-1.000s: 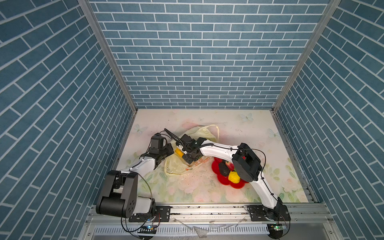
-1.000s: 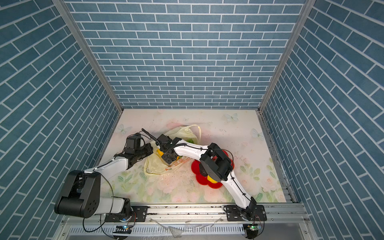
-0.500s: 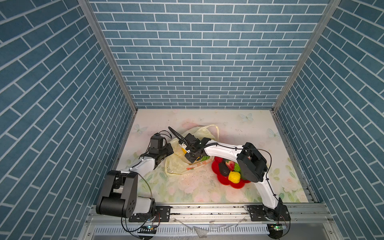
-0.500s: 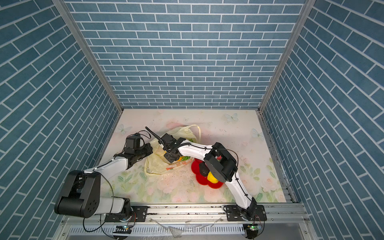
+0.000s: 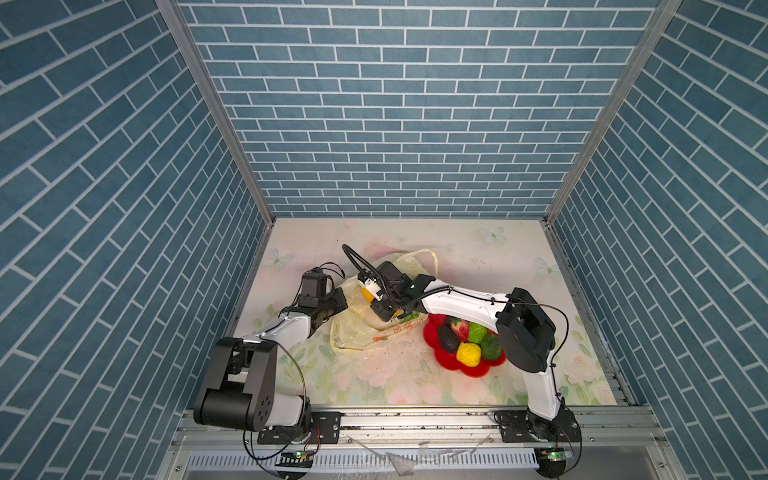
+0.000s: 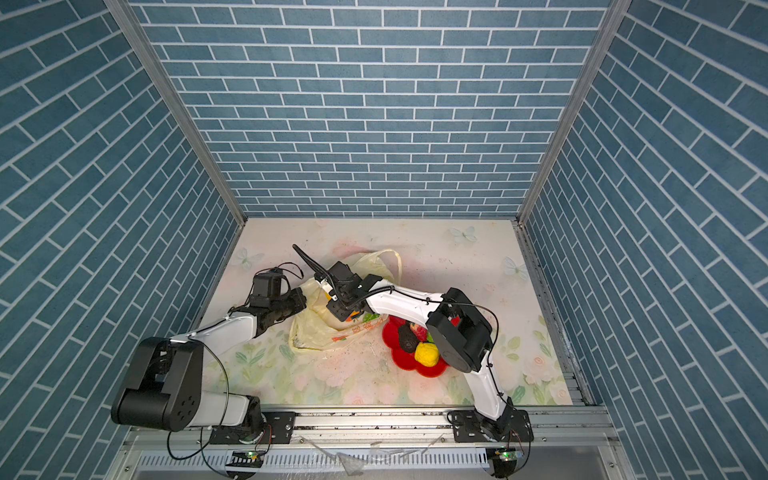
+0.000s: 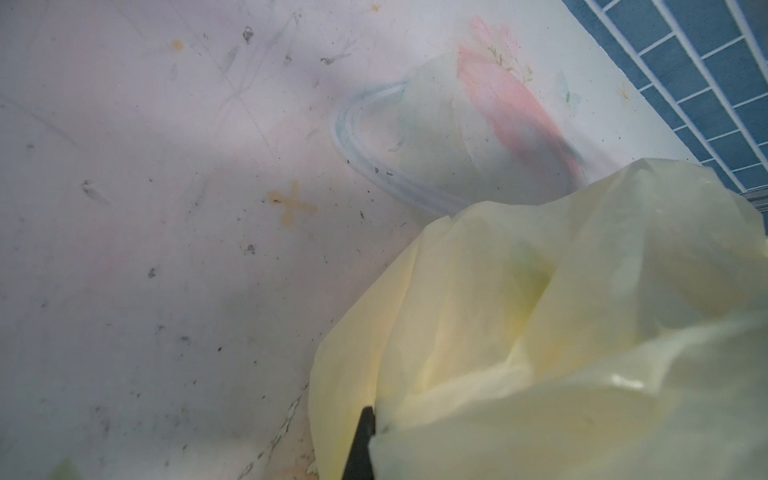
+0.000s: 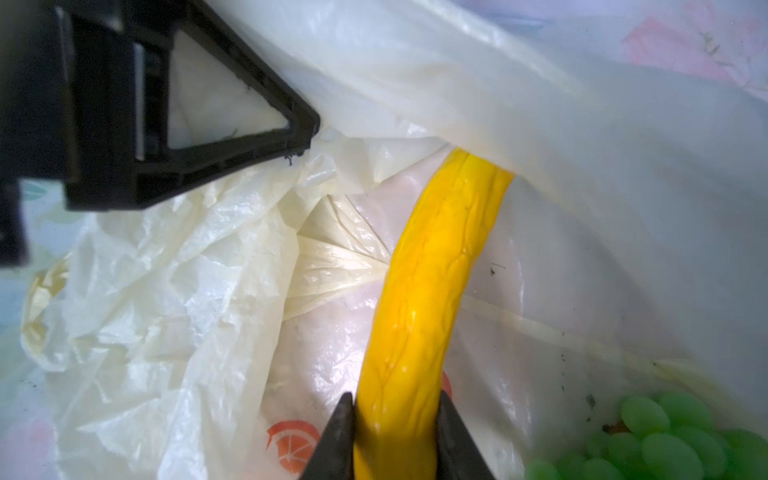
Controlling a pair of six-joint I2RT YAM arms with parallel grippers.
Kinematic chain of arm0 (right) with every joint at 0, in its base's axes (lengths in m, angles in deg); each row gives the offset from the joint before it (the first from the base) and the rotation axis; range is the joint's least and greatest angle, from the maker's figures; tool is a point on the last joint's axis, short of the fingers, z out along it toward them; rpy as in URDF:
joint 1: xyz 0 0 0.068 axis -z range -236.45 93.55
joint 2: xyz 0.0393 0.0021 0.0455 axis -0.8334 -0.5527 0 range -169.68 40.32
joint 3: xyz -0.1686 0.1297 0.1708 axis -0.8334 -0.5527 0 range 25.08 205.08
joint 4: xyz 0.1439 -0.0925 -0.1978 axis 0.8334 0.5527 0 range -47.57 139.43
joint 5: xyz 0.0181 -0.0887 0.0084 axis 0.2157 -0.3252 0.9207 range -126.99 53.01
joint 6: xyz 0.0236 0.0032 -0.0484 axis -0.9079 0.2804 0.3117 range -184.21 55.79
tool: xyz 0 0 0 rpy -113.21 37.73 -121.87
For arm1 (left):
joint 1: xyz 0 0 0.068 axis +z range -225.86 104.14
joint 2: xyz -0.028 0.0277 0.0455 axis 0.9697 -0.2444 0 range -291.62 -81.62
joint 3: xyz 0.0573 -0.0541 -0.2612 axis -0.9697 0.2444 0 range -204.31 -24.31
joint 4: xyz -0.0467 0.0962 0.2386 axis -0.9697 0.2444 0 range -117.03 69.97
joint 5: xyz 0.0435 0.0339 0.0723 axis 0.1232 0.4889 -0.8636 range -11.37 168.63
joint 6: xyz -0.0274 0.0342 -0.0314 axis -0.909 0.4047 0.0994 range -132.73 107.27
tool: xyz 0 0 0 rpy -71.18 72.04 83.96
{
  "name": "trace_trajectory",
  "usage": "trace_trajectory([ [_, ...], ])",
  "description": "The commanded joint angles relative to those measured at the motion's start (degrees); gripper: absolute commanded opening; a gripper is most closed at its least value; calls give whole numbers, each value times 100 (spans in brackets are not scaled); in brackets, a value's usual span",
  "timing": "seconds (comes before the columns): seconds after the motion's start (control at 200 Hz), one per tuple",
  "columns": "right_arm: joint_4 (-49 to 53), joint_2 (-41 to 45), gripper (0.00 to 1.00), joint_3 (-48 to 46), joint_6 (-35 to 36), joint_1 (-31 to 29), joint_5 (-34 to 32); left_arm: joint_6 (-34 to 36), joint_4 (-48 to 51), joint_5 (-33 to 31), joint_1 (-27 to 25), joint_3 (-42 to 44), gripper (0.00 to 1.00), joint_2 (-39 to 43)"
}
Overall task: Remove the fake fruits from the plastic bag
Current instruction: 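Lift the yellow banana out of the bag toward the red plate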
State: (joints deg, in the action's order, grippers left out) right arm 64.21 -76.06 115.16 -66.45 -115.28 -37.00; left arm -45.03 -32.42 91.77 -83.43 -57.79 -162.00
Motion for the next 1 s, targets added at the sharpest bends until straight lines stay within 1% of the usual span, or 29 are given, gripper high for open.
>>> trace_trajectory([
  [0.0, -52, 297, 25, -191, 225, -4, 106, 102, 119, 12, 28, -115, 0, -20],
  [0.32, 252, 690, 21, -617, 189, -28, 159, 100, 126, -14, 31, -111, 0, -15],
  [0.545, 754, 1359, 20, -1078, 8, -129, 111, 101, 125, -23, 29, -115, 0, -33],
  [0.65, 1050, 1691, 20, -1256, -212, -172, -28, 105, 126, -23, 31, -114, 0, -48],
  [0.815, 1490, 2068, 19, -1354, -681, -243, -426, 111, 116, -31, 29, -118, 0, -72],
  [0.995, 1573, 2442, 19, -1644, -1509, -266, -600, 112, 126, -46, 31, -124, 0, -60],
])
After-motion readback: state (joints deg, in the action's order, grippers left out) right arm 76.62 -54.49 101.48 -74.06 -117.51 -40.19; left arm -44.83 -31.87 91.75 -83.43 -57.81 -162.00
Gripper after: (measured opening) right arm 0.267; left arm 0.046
